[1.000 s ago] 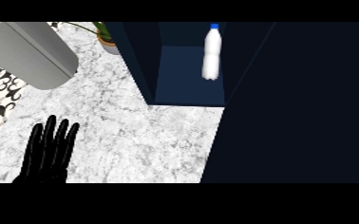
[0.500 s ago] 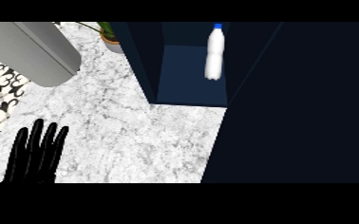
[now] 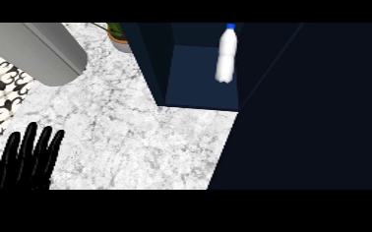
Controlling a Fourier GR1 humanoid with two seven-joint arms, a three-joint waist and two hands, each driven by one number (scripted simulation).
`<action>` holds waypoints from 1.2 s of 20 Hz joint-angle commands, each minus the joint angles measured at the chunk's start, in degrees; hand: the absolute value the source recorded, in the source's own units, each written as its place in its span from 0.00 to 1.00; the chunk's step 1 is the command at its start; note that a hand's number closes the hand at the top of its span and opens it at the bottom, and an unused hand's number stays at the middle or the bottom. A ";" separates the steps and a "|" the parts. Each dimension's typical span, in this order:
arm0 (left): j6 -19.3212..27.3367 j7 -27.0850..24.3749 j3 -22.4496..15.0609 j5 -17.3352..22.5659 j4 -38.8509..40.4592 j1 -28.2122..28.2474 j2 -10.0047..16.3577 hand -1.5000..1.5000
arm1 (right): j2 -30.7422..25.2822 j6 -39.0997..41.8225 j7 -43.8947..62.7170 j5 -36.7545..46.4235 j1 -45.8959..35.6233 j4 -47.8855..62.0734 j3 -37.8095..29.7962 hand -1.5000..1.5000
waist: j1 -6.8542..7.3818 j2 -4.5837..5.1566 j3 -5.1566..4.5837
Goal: Pick up the bottled water, place it into the cabinet and close the cabinet
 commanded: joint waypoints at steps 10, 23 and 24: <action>-2.96 -0.20 1.17 0.78 -0.76 0.48 1.64 0.00 | 10.14 -7.84 2.10 -6.00 -3.09 9.36 2.41 1.00 | 3.43 1.68 0.05; -6.09 -0.98 2.50 1.92 0.24 1.37 2.73 0.00 | 10.23 -10.04 2.68 -25.26 1.10 13.82 -5.41 1.00 | 4.15 2.46 0.18; -6.01 -1.05 3.12 1.91 0.04 1.24 2.99 0.00 | 10.23 -10.89 2.21 -24.92 0.96 13.51 -7.06 1.00 | 3.45 2.21 0.26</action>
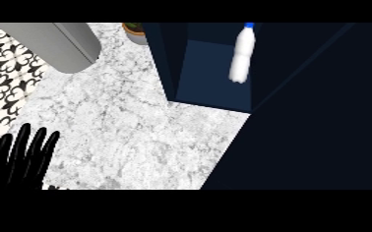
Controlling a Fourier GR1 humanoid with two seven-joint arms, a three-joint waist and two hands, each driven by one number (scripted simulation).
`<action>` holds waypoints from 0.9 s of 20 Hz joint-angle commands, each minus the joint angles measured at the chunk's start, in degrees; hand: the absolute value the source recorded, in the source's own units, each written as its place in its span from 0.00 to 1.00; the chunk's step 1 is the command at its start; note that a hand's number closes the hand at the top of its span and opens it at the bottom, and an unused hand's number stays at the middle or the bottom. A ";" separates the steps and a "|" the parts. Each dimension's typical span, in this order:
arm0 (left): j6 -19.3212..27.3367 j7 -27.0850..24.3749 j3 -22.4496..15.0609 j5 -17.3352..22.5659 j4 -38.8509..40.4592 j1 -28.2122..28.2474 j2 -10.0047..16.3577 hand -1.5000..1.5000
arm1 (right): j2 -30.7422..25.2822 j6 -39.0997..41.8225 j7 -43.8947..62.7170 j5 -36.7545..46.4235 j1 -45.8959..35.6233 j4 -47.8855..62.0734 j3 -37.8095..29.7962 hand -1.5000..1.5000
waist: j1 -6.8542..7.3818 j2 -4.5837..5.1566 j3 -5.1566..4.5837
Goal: Pick up the bottled water, place it into the cabinet and close the cabinet
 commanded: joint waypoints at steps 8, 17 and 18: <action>-1.23 -0.98 0.91 0.71 1.38 2.05 0.01 0.00 | 7.76 -17.69 -4.96 1.38 -2.22 8.15 -11.41 1.00 | -2.21 0.19 0.24; -2.62 -0.89 0.50 1.15 1.39 0.89 -0.41 0.00 | 7.96 -29.40 -6.90 -1.26 -18.77 22.82 -20.28 1.00 | -0.16 0.03 0.46; -1.93 0.69 1.41 1.41 1.09 -0.90 0.53 0.00 | 7.99 -31.60 -6.53 -1.57 -21.86 24.79 -19.78 1.00 | -0.49 0.22 0.54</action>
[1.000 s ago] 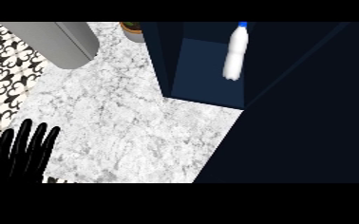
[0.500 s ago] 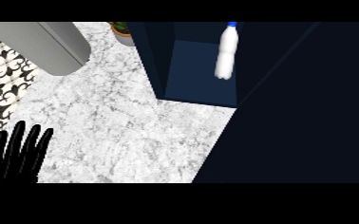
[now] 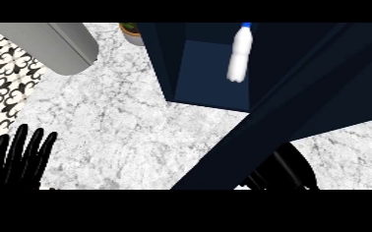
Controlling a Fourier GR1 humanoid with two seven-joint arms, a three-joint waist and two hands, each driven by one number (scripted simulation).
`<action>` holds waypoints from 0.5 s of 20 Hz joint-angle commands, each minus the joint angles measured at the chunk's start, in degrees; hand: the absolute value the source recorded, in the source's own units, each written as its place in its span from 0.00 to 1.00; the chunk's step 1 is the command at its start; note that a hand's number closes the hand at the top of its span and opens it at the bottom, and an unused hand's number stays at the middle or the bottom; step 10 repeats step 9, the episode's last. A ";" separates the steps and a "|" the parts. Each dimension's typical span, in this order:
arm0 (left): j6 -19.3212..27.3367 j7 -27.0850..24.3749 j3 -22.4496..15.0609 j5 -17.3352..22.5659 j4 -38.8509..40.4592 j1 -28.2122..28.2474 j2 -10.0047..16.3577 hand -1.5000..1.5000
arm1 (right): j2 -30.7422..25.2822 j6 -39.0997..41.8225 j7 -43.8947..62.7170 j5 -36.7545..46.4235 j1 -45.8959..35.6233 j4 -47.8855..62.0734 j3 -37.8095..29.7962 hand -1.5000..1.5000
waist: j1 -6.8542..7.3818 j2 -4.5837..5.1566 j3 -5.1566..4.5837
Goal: Pick up the bottled water, place it into the cabinet and close the cabinet
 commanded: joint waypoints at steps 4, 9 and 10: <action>-0.11 1.27 0.66 1.58 -0.37 -0.47 -0.14 0.00 | 1.59 -14.34 -0.89 -1.21 -22.37 21.05 -4.98 1.00 | 0.58 -0.41 0.41; -1.79 -0.08 -0.83 0.09 2.18 0.18 -1.12 0.00 | 1.61 -19.30 -3.80 -5.44 -38.29 36.48 -8.25 1.00 | -0.32 -0.68 0.42; -1.79 -0.08 -0.83 0.09 2.18 0.18 -1.12 0.00 | 1.61 -19.30 -3.80 -5.44 -38.29 36.48 -8.25 1.00 | -0.32 -0.68 0.42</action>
